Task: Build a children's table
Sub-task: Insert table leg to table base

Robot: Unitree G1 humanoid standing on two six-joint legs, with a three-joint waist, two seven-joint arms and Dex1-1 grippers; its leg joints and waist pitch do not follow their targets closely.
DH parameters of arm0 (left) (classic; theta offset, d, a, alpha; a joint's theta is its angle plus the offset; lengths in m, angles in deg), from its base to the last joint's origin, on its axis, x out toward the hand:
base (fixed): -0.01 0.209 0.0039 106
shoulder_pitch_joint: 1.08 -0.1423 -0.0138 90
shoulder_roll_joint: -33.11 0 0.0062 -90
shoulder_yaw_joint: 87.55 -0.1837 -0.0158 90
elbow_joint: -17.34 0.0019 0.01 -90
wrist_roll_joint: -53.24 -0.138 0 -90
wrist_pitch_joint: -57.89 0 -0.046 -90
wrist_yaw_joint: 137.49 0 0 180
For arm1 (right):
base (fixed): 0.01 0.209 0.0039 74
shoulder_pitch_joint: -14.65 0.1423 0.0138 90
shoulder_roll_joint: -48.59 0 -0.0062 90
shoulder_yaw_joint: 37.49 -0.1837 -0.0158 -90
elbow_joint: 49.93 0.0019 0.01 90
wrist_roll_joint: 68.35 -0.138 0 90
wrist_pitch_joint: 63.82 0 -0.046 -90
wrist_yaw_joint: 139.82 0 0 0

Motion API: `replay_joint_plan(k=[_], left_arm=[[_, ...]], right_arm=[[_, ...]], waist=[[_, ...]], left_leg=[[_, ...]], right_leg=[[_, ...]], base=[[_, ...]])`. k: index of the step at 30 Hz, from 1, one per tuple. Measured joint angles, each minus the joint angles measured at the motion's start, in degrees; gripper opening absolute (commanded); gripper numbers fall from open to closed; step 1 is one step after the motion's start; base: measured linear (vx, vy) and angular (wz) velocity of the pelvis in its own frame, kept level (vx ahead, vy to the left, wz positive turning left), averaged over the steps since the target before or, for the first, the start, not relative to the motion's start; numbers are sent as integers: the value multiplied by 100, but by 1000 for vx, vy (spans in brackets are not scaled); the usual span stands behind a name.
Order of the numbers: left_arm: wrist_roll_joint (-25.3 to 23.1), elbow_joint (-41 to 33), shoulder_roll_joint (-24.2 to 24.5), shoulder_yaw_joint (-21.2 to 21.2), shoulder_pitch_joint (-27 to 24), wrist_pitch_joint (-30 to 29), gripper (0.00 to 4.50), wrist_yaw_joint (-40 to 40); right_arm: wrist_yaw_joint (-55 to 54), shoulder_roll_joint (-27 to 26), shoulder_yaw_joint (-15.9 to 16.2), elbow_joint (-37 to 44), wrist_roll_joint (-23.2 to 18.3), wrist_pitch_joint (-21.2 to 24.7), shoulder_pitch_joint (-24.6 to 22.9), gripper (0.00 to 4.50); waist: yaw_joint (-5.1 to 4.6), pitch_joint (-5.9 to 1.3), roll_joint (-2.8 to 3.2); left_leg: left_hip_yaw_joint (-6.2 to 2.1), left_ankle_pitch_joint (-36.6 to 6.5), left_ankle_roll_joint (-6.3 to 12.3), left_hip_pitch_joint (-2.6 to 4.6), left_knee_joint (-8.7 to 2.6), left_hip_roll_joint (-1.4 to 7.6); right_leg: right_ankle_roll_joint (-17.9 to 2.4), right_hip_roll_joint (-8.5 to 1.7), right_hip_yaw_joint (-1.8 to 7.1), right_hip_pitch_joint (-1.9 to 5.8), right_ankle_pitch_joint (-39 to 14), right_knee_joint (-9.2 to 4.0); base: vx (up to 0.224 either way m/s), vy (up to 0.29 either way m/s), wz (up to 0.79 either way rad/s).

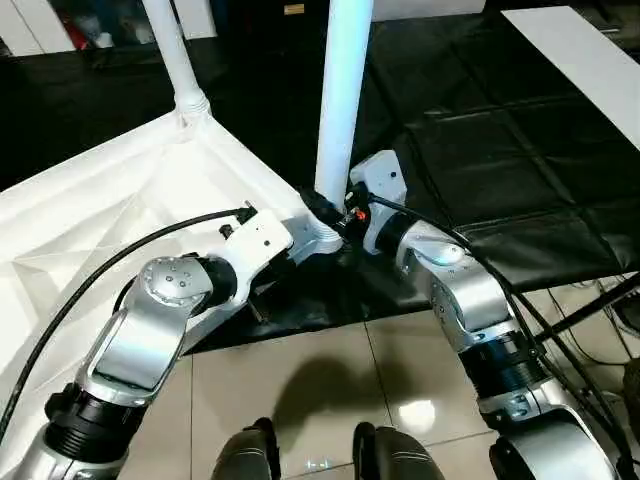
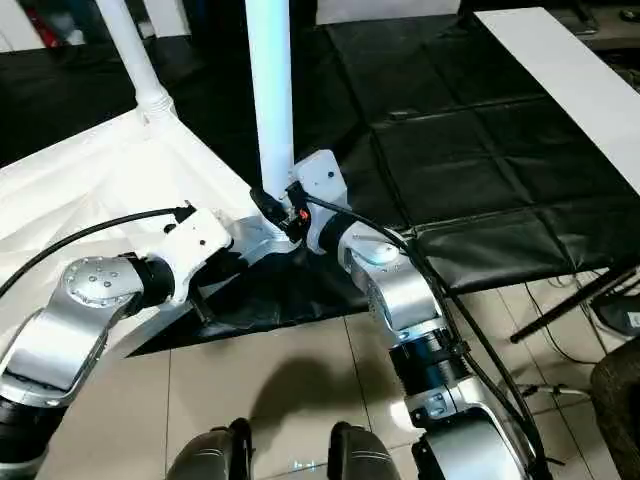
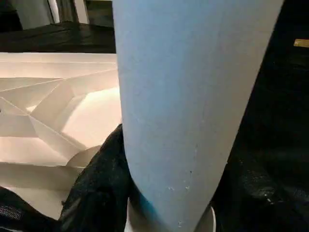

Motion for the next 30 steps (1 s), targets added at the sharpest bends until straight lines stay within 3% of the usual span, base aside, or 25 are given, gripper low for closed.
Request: replay_joint_plan(k=[4, 6, 8, 14, 21, 24, 30], left_arm=[[7, 104, 55, -58, 99, 59, 0, 9], [61, 174, 63, -57, 140, 83, 0, 22], [100, 212, 75, -57, 182, 100, 0, 53], [280, 474, 102, -59, 338, 257, 0, 81], [376, 1201, 145, -73, 728, 988, 0, 256], [357, 1680, 316, -30, 1001, 1367, 0, 345], [383, 2495, 407, -79, 1373, 2364, 0, 866]], right_arm=[[25, -20, -18, -62, 0, -20, 25, 188], [61, -19, -53, -95, -4, -40, 30, 244], [67, 11, -58, -302, 10, -1, 30, 244], [179, 90, -108, -502, -26, -127, 29, 308], [697, 660, -326, -292, -206, -98, -699, 368], [882, 904, -456, -42, -291, -92, -1042, 406], [1073, 1296, -794, 566, -511, 48, -1503, 445]], waist=[[1, -2, -4], [5, -2, -5], [13, -5, -10], [43, -2, -5], [123, 4, 12], [96, -6, 39], [168, -8, 62]], left_leg=[[11, 0, 1, -2, 0, 0], [14, 0, 1, -1, 0, 0], [14, 1, 1, -4, 0, 1], [36, 2, 4, -18, 0, 1], [146, 13, 20, -49, 5, 57], [160, 22, 45, -112, 26, 82], [157, 11, 84, -181, 57, 103]], right_leg=[[0, -2, 4, -3, 0, -4], [0, -4, 5, -4, 0, -5], [0, -3, 4, -6, 0, -8], [-3, -12, 10, -15, 45, -9], [-5, -17, 15, -25, 145, -9], [14, -8, 9, -72, 169, -6], [15, -1, -19, -118, 168, -2]], base=[[0, 0, 0], [0, 0, 0], [0, 0, 0], [0, 0, 0], [0, 0, 0], [0, 0, 0], [0, 0, 0]])
